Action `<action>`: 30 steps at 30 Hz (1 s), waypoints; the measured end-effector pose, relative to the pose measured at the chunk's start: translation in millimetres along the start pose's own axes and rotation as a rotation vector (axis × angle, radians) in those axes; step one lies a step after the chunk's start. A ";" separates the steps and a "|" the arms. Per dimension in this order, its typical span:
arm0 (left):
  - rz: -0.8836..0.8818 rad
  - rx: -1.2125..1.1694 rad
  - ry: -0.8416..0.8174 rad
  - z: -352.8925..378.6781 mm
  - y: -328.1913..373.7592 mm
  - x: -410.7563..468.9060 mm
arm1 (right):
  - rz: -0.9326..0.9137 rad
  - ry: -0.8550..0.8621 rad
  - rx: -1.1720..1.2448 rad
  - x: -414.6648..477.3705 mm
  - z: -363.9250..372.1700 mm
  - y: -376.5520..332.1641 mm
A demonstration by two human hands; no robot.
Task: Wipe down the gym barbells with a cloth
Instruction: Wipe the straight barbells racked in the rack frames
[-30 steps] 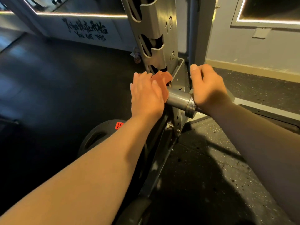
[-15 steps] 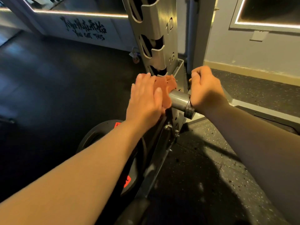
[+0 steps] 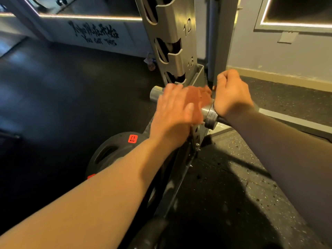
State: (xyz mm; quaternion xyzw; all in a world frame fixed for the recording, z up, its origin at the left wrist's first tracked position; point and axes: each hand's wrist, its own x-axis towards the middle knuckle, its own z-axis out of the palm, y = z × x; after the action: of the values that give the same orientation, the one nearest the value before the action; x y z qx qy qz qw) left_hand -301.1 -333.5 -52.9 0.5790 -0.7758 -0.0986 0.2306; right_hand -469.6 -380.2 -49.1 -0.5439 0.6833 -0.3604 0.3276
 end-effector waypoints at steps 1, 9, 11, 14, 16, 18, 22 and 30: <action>-0.138 -0.033 0.048 -0.1 -4.3 4.6 | -0.002 0.000 -0.001 -0.3 -0.5 0.3; -0.260 -0.258 -0.035 23.3 41.5 -21.0 | -0.007 0.032 -0.014 0.6 3.6 -0.4; -0.297 -0.294 -0.004 22.8 35.2 -23.3 | -0.010 0.031 -0.019 0.5 2.8 0.9; -0.441 -0.283 0.213 16.2 29.2 -0.1 | -0.026 0.018 -0.011 -1.2 2.2 0.2; -0.720 -0.387 0.262 7.2 23.9 22.9 | -0.032 0.008 -0.006 -1.3 1.7 -0.6; -0.898 -0.480 0.293 7.8 22.3 38.1 | -0.043 0.000 0.001 -0.8 1.1 -0.1; -0.908 -0.672 0.302 19.2 59.6 19.3 | -0.057 0.019 0.012 -2.6 1.1 1.2; -0.692 -0.638 0.043 30.2 86.7 -25.0 | -0.026 0.043 0.000 -0.7 2.6 0.4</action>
State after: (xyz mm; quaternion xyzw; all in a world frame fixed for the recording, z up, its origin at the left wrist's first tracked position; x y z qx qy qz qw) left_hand -383.8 -286.4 -49.0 0.7058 -0.4630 -0.3911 0.3668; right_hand -467.5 -379.9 -50.8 -0.5451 0.6830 -0.3763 0.3079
